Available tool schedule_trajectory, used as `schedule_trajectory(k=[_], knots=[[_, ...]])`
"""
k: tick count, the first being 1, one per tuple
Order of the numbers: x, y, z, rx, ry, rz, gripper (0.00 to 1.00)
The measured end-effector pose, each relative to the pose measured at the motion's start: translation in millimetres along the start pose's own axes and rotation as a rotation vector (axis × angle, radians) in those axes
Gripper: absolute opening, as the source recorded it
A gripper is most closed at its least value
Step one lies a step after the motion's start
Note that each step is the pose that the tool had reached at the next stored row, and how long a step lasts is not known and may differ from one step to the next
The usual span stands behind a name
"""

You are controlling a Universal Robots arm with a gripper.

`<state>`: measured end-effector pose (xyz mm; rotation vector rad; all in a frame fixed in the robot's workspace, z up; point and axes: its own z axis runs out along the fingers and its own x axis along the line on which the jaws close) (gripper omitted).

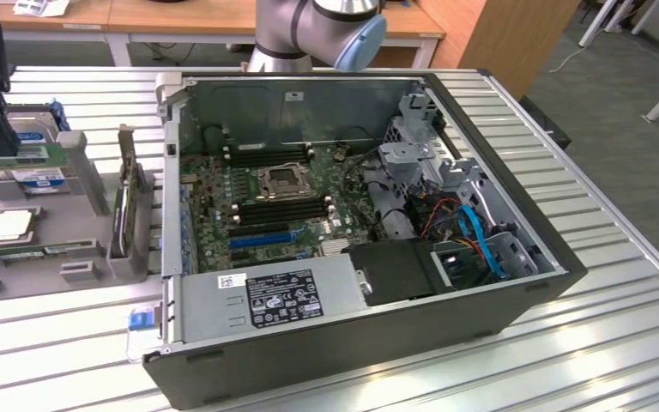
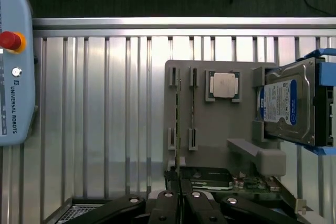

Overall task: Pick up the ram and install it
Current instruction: 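Pick up the ram and move it above insertion slot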

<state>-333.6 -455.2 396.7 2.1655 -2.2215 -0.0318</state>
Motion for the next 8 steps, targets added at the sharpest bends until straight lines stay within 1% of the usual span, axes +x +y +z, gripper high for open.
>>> schedule_trajectory(k=[8], knots=[[-0.3,-10.9,-0.5,-0.0008,0.0000,0.000,0.12]])
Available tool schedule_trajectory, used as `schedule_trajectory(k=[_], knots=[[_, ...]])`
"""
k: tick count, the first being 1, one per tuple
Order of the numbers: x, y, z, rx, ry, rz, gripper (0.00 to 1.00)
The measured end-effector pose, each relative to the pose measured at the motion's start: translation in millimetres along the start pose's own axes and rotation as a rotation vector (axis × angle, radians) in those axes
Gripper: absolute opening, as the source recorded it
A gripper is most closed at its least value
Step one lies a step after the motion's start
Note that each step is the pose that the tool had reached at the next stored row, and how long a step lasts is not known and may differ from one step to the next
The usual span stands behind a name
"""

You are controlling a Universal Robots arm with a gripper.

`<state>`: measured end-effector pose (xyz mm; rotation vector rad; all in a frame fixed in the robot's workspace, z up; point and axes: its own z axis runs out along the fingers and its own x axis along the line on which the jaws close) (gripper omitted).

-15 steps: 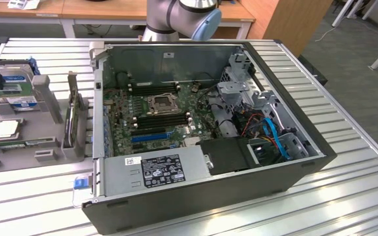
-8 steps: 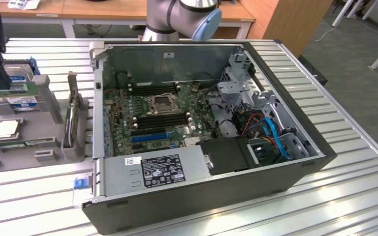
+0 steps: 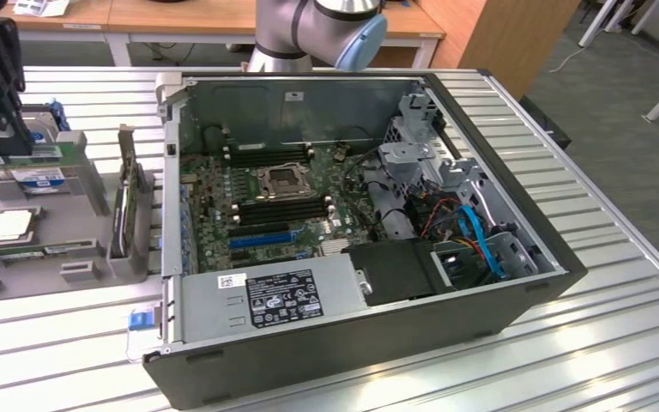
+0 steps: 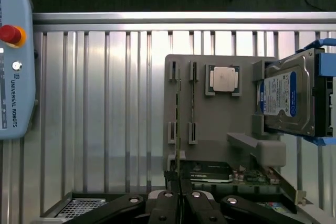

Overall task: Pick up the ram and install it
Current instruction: 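Pick up the ram and move it above insertion slot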

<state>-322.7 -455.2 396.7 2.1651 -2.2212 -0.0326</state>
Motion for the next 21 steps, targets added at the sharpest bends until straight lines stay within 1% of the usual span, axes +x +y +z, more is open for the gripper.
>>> schedule_trajectory(k=[14,21], knots=[[-0.6,-23.0,-1.0,-0.0025,0.0001,0.000,0.12],[-0.9,-36.4,-1.6,-0.0044,0.0001,0.000,0.12]])
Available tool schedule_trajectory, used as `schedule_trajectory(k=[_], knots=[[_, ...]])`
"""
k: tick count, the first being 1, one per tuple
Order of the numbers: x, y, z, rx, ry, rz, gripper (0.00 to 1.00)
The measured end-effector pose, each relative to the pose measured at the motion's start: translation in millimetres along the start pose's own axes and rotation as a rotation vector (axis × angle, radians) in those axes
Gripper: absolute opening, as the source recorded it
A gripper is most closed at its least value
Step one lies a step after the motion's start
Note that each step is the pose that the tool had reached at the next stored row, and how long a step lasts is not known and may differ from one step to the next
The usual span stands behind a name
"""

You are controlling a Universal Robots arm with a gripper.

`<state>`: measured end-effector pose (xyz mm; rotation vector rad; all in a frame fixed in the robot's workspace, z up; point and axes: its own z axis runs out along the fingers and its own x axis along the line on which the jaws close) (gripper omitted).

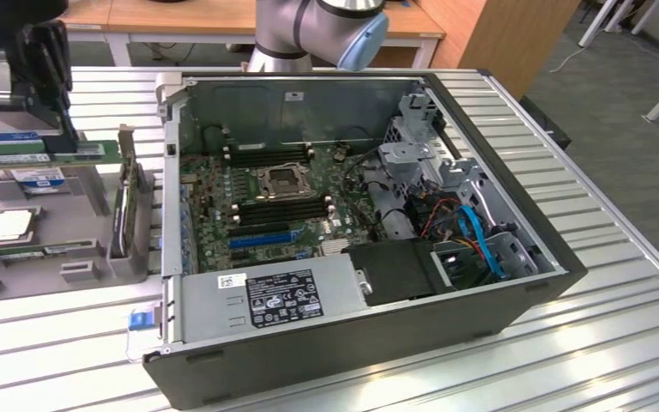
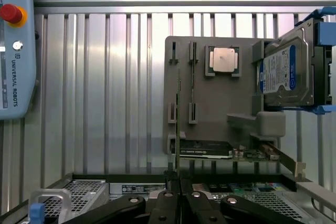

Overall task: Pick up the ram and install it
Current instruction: 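Pick up the ram and move it above insertion slot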

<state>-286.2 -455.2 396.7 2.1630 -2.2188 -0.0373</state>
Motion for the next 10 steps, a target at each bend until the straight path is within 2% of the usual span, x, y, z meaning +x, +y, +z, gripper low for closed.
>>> schedule_trajectory(k=[10], knots=[[-0.5,-20.1,-0.9,-0.0021,0.0001,0.000,0.12]])
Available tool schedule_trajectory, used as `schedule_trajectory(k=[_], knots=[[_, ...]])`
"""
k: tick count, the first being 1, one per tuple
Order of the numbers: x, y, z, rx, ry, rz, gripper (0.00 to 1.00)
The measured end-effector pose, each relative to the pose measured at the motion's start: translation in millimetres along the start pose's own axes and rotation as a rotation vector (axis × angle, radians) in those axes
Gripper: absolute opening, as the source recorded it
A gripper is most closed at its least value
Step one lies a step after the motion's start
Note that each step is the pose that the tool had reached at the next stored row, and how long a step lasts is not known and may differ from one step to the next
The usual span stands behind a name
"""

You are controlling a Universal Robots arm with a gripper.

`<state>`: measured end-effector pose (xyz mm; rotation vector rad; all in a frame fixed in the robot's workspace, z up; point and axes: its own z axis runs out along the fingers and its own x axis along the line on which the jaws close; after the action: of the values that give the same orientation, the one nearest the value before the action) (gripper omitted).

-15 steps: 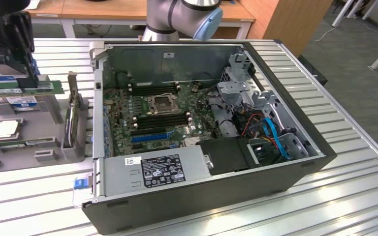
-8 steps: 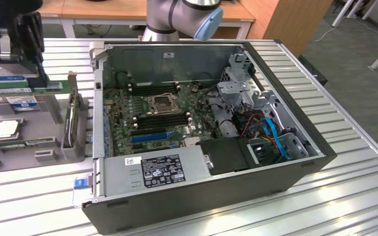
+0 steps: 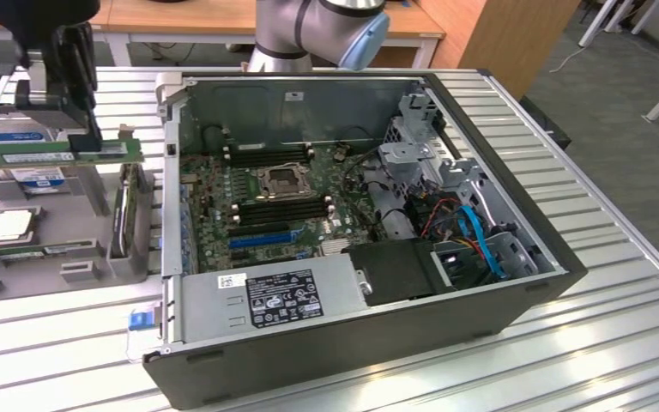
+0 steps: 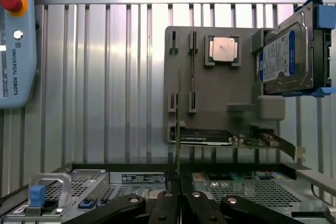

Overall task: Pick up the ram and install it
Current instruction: 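Pick up the ram and move it above insertion slot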

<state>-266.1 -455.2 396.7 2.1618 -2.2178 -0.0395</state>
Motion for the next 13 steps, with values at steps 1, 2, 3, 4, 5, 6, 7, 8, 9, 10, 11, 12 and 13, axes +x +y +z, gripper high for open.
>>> schedule_trajectory(k=[1,2,3,4,5,6,7,8,9,10,11,12,13], knots=[[0.0,-2.1,-0.1,-0.0002,0.0000,0.000,0.12],[-0.1,-4.2,-0.3,-0.0004,0.0000,0.000,0.12],[-0.1,-6.3,-0.3,-0.0005,0.0001,0.000,0.12],[-0.1,-8.3,-0.4,-0.0007,0.0001,0.000,0.12],[-0.2,-10.2,-0.5,-0.0008,0.0001,0.000,0.12],[-0.3,-12.0,-0.6,-0.0010,0.0001,0.000,0.12],[-0.3,-13.7,-0.7,-0.0010,0.0001,0.000,0.12],[-0.4,-15.4,-0.8,-0.0011,0.0000,0.000,0.12],[-0.4,-17.0,-0.9,-0.0012,0.0000,0.000,0.12],[-0.5,-18.6,-1.0,-0.0013,0.0001,0.000,0.12],[-0.5,-20.4,-1.0,-0.0014,0.0001,0.000,0.12],[-0.5,-22.4,-1.1,-0.0015,0.0001,0.000,0.12],[-0.6,-24.5,-1.2,-0.0016,0.0000,0.000,0.12]])
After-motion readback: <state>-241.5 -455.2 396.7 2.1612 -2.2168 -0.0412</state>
